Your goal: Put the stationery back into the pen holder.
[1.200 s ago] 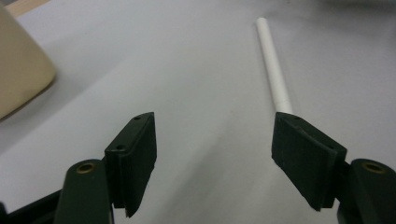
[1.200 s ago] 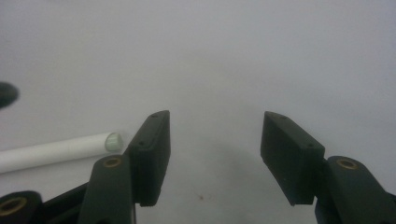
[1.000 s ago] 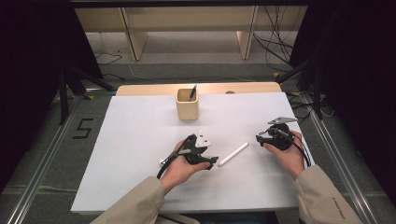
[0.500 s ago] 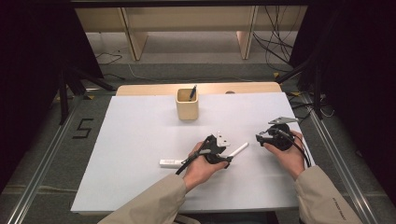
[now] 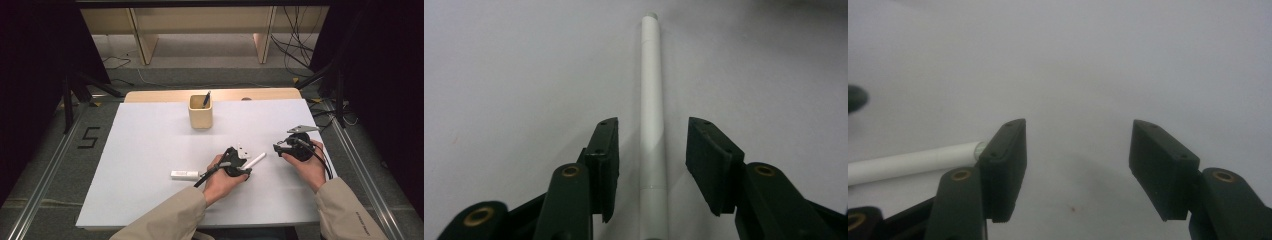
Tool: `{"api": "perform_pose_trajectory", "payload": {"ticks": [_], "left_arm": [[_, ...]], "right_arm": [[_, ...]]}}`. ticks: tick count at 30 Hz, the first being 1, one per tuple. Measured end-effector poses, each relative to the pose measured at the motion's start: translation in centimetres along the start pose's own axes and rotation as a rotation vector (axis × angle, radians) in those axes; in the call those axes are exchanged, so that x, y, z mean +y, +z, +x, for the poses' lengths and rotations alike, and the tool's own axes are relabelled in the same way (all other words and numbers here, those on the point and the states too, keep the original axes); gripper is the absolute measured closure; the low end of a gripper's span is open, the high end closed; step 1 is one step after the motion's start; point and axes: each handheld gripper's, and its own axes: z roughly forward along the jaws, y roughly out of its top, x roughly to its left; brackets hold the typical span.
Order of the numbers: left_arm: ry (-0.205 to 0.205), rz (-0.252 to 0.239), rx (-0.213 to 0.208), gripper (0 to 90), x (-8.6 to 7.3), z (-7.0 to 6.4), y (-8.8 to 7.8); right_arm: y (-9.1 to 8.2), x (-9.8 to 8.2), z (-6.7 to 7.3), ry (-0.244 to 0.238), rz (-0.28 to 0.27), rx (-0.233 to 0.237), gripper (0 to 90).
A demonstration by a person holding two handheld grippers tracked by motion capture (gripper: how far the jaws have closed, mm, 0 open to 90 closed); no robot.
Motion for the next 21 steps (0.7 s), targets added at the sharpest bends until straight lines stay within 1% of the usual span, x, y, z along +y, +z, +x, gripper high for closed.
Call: {"api": "perform_pose_trajectory", "payload": {"ticks": [5,14,21], "left_arm": [[-0.011,0.004,-0.004,60.0,0.02,0.10,0.16],[-0.007,0.019,-0.016,64.8,-0.02,0.19,0.34],[-0.007,0.024,-0.014,66.8,0.01,0.25,0.34]], "right_arm": [[0.01,0.00,0.02,0.000,-0.001,0.001,40.6],[0.00,0.02,0.06,0.000,-0.004,0.004,40.6],[0.04,0.01,0.07,-0.001,-0.004,0.007,40.6]]}}
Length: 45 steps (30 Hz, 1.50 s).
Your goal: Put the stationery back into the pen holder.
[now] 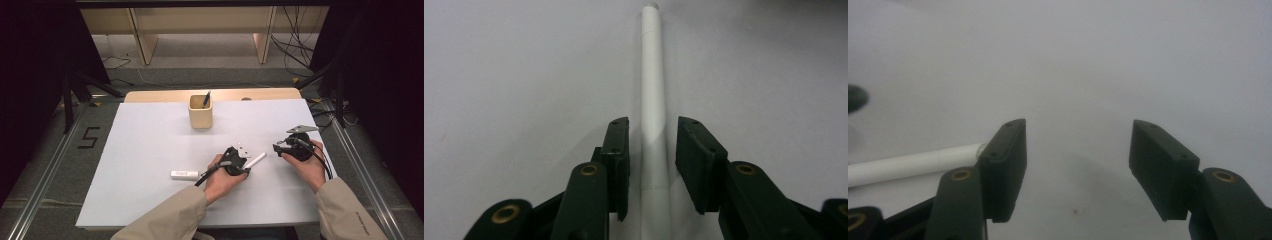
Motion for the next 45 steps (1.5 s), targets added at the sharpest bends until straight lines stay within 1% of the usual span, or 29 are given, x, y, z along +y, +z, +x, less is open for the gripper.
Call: {"api": "perform_pose_trajectory", "payload": {"ticks": [10,15,29,45], "left_arm": [[0.020,0.005,0.014,69.7,0.07,-0.38,0.02],[0.020,0.007,0.016,71.5,0.10,-0.52,0.04],[-0.014,0.016,0.036,74.1,0.21,-0.72,0.05],[-0.019,0.016,0.052,77.1,0.20,-0.91,0.07]], "right_arm": [[0.03,-0.01,0.00,0.003,0.001,0.002,40.6],[0.03,-0.01,0.01,0.003,0.001,0.003,40.6],[0.07,-0.01,0.05,0.002,0.001,0.004,40.6],[0.14,-0.04,0.09,-0.002,0.004,0.006,40.6]]}}
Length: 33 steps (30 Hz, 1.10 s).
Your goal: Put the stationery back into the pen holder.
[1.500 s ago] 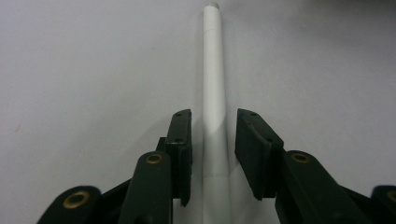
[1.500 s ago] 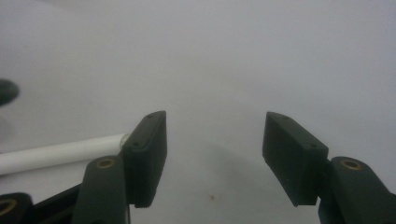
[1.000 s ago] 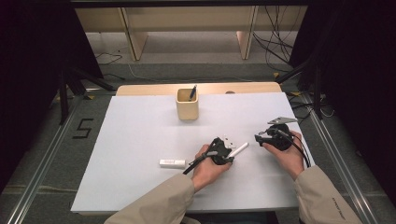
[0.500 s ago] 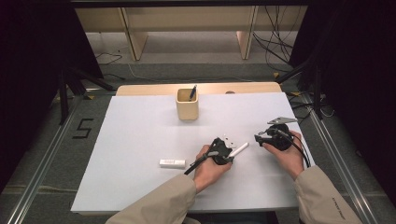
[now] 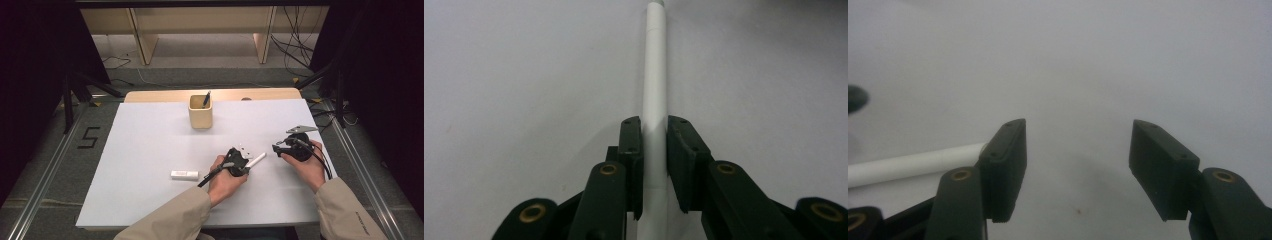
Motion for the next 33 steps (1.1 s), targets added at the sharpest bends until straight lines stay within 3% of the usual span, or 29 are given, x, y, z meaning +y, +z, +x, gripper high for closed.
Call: {"api": "perform_pose_trajectory", "payload": {"ticks": [33], "left_arm": [[0.011,-0.036,0.014,78.7,-0.49,-0.17,-0.11]], "right_arm": [[-0.18,0.04,-0.09,0.014,-0.010,0.000,39.0]]}}
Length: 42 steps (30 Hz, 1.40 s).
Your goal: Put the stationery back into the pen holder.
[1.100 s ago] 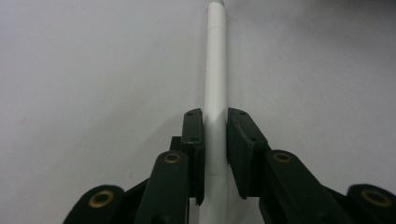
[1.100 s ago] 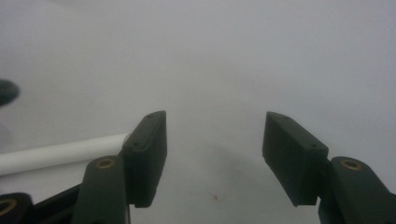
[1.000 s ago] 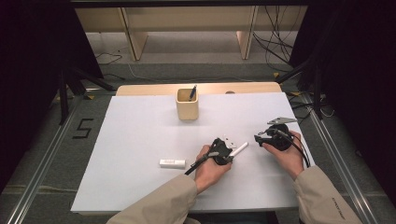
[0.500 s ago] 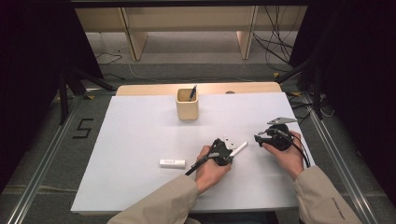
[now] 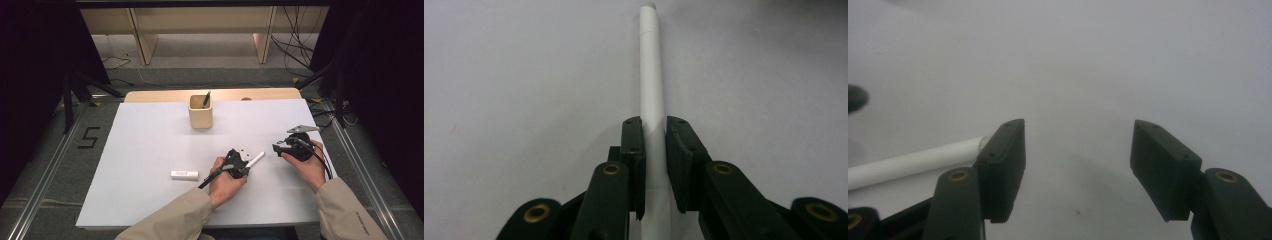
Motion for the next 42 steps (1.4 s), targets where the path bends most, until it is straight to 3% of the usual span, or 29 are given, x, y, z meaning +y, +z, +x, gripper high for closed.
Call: {"api": "perform_pose_trajectory", "payload": {"ticks": [5,21,32,42], "left_arm": [[0.012,-0.008,-0.001,78.7,0.0,0.0,-0.2],[-0.011,-0.085,0.014,78.7,0.2,0.8,-1.6],[-0.028,-0.147,0.044,78.7,0.3,1.8,-2.9],[-0.037,-0.170,0.057,78.7,0.1,2.3,-3.7]], "right_arm": [[0.0,0.0,0.0,0.005,-0.003,-0.001,38.8],[-0.1,0.1,-0.1,0.028,-0.012,0.019,37.5],[-0.4,0.2,0.5,0.098,-0.043,0.145,35.0],[-0.5,0.5,2.6,0.096,-0.055,0.229,34.4]]}}
